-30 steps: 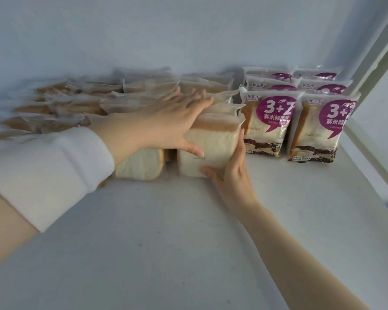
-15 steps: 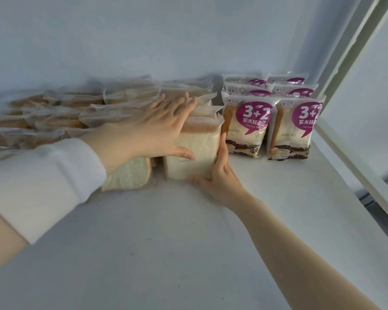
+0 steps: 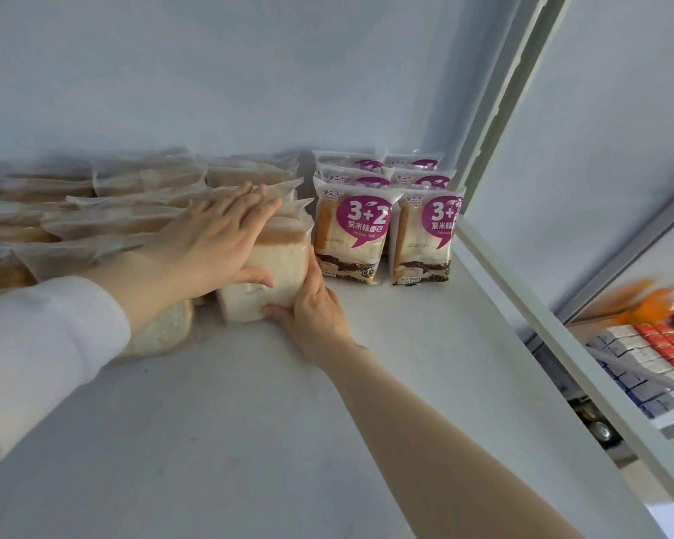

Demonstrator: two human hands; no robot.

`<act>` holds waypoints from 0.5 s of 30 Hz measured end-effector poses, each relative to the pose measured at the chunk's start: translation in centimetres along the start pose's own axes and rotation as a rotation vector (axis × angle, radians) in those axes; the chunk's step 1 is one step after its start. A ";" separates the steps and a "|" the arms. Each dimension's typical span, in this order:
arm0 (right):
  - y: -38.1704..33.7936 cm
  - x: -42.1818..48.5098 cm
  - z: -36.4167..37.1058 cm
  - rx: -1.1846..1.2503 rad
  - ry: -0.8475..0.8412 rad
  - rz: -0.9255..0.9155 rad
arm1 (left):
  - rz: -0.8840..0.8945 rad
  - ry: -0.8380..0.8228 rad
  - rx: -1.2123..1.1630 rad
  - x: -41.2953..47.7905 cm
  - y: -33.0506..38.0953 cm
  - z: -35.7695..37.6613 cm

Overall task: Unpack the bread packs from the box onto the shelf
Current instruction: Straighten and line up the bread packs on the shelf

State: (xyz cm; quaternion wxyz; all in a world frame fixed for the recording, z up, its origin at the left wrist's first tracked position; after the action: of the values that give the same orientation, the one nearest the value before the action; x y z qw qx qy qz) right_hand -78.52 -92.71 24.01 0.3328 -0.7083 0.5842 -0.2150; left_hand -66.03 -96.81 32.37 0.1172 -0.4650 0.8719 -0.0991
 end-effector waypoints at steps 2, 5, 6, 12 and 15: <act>0.0 -0.1 -0.2 0.024 -0.016 0.012 | 0.001 0.002 0.007 -0.4 0.2 -0.5; -0.1 -0.7 -0.3 0.068 -0.044 0.025 | -0.007 -0.050 0.004 -0.6 0.0 -0.9; -0.1 -1.0 -0.3 0.061 -0.051 0.026 | 0.000 -0.039 0.017 -0.6 -0.1 -1.0; -0.2 -0.8 0.0 -0.079 -0.033 0.093 | 0.012 -0.028 0.076 -1.0 -0.5 -0.4; -0.3 0.0 0.1 -0.127 -0.001 0.119 | 0.000 -0.016 0.083 -0.9 -0.4 -0.1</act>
State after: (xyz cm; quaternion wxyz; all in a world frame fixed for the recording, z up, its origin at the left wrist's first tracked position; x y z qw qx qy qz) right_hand -78.23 -92.64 24.13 0.2997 -0.6921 0.6377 -0.1567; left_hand -65.25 -96.25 32.71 0.1433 -0.4606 0.8660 -0.1316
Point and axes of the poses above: each hand's wrist, its own x-axis towards the middle knuckle, its own z-axis out of the palm, y = z × x, the point moved 3 cm from there along x, towards the middle knuckle, and after that the axes turned 15 degrees about -y, right-handed, at the moved point
